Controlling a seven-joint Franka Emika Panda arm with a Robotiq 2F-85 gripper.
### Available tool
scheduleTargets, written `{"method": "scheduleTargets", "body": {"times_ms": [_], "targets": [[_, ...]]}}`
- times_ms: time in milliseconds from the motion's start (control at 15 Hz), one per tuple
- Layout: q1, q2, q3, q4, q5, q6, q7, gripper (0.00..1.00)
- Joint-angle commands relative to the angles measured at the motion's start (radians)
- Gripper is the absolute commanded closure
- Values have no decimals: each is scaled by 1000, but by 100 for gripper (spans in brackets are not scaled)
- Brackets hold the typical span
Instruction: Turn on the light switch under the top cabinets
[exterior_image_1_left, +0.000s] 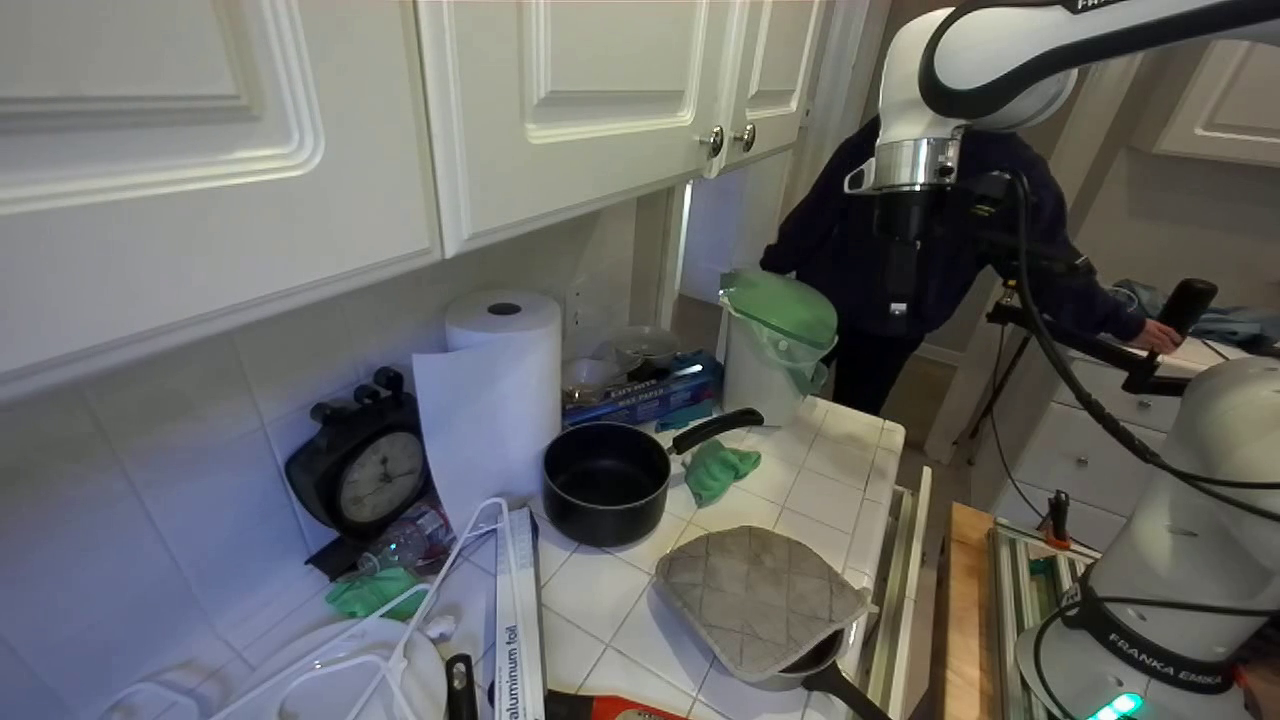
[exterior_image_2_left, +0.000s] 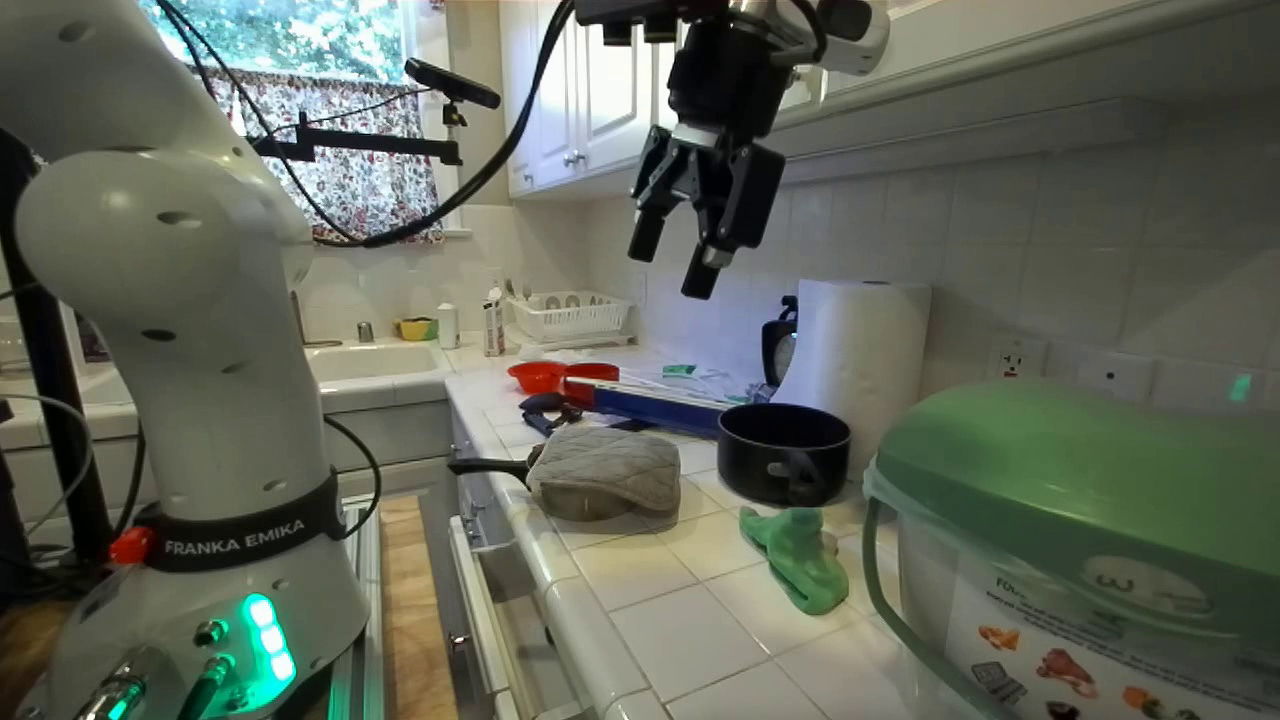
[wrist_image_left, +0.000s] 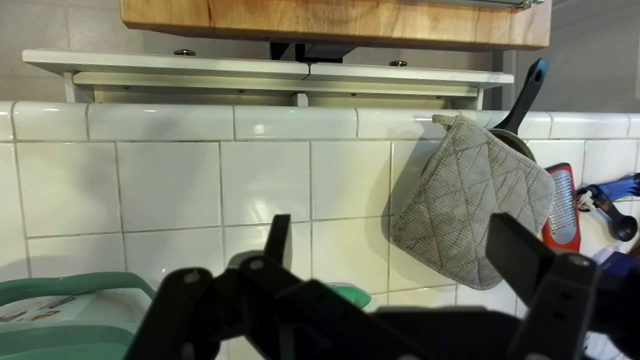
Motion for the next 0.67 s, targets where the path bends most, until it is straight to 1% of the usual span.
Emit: {"method": "scheduleTargets", "body": {"times_ms": [0, 67, 267, 400, 533, 600], "targets": [[-27, 5, 23, 1, 9, -1, -10, 0], [-27, 5, 23, 1, 9, -1, -10, 0], [-24, 27, 51, -30, -78, 99, -38, 0], [-20, 38, 73, -65, -131, 185, -43, 0], [-18, 51, 88, -100, -155, 271, -32, 0], [-14, 59, 94, -119, -162, 337, -35, 0]]}}
